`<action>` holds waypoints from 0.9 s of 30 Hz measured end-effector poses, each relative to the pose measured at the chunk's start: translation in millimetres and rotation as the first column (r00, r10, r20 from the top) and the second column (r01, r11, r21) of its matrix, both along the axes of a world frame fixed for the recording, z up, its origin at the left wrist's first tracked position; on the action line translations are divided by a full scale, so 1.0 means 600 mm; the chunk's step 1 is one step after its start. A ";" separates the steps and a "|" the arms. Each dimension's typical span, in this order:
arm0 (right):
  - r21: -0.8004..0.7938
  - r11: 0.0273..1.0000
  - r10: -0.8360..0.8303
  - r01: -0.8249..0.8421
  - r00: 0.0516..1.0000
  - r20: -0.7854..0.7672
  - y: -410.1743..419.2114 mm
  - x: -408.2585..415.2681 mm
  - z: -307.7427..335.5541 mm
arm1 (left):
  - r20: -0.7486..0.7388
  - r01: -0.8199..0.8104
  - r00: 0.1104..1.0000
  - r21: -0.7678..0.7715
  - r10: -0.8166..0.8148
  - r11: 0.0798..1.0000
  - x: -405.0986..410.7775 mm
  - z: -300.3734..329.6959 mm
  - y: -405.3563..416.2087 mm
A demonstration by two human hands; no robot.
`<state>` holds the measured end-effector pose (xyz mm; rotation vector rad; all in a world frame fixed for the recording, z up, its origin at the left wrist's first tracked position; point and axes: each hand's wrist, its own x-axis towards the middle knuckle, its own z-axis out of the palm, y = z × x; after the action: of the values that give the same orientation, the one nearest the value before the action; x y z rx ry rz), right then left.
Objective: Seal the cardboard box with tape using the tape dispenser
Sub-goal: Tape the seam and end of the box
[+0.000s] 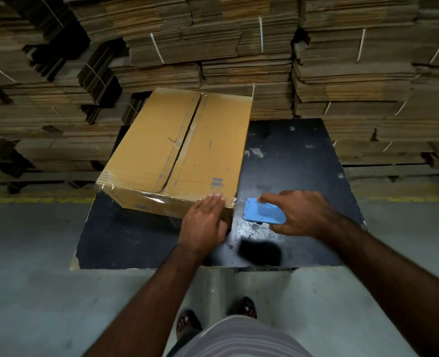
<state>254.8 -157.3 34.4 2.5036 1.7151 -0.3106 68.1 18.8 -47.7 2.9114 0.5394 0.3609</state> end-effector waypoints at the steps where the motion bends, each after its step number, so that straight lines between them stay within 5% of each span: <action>1: 0.000 1.000 0.001 -0.001 1.000 0.014 0.005 -0.004 -0.003 | 0.025 -0.025 0.999 -0.002 0.025 1.000 0.007 0.005 -0.004; 15: -0.026 0.993 -0.109 0.113 0.989 0.100 0.070 -0.070 -0.021 | 0.054 -0.184 0.980 -0.102 0.190 0.978 0.062 -0.002 -0.019; 20: -0.260 0.937 -0.225 0.233 0.973 0.060 0.007 -0.024 -0.064 | 0.006 -0.196 0.980 -0.122 0.198 0.973 0.058 0.013 -0.025; 27: 0.091 0.822 -0.552 0.562 0.826 -0.109 -0.032 0.014 -0.120 | 0.061 -0.088 0.994 -0.043 0.091 0.995 0.045 0.011 -0.021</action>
<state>263.3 -176.2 -37.5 3.0809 0.9916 -0.3538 95.1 6.2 -41.1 2.8335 0.6609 0.4464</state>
